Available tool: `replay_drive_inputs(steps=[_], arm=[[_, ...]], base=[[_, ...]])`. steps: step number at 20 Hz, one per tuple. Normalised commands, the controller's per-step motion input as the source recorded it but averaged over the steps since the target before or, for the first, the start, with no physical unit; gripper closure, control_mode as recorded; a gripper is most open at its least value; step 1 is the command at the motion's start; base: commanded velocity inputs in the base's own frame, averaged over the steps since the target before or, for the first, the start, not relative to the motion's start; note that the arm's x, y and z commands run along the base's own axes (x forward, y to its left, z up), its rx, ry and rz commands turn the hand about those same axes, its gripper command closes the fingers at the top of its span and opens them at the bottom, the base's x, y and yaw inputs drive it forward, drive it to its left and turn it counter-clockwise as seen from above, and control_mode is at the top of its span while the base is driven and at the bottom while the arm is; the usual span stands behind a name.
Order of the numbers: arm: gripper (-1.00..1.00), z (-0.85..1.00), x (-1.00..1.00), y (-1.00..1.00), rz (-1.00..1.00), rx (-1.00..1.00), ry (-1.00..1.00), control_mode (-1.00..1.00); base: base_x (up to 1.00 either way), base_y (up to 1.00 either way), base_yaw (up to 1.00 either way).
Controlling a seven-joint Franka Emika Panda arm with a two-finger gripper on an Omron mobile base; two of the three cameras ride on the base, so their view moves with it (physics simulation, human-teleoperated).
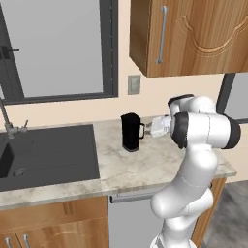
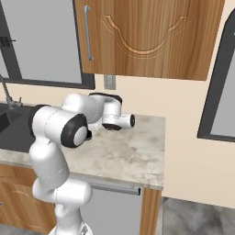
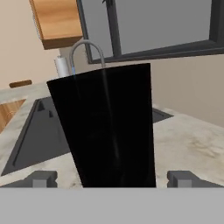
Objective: Turn on the sink faucet and place the jug under the water for a few seconds to fill it up.
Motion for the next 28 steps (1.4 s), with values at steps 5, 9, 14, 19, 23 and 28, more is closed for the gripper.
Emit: replay_drive_inputs(steps=[5, 9, 14, 19, 23, 28], arm=[[-1.0, -0.04, 0.19, 0.14, 0.0, 0.0, 0.0, -1.0], [-1.0, -0.04, 0.21, 0.08, 0.0, 0.0, 0.0, -1.0], [-1.0, -0.04, 0.18, 0.04, 0.0, 0.0, 0.0, -1.0], [-1.0, -0.05, 0.15, 0.06, 0.01, 0.0, 0.0, -1.0], [-1.0, 0.0, 0.03, 0.03, 0.03, 0.0, 0.0, -1.0], [-1.0, 0.0, 0.0, 0.0, 0.08, 0.0, 0.0, -1.0]], base=[[0.0, 0.0, 0.0], [0.0, 0.0, 0.0], [0.0, 0.0, 0.0], [0.0, 0.0, 0.0], [0.0, 0.0, 0.0], [0.0, 0.0, 0.0]])
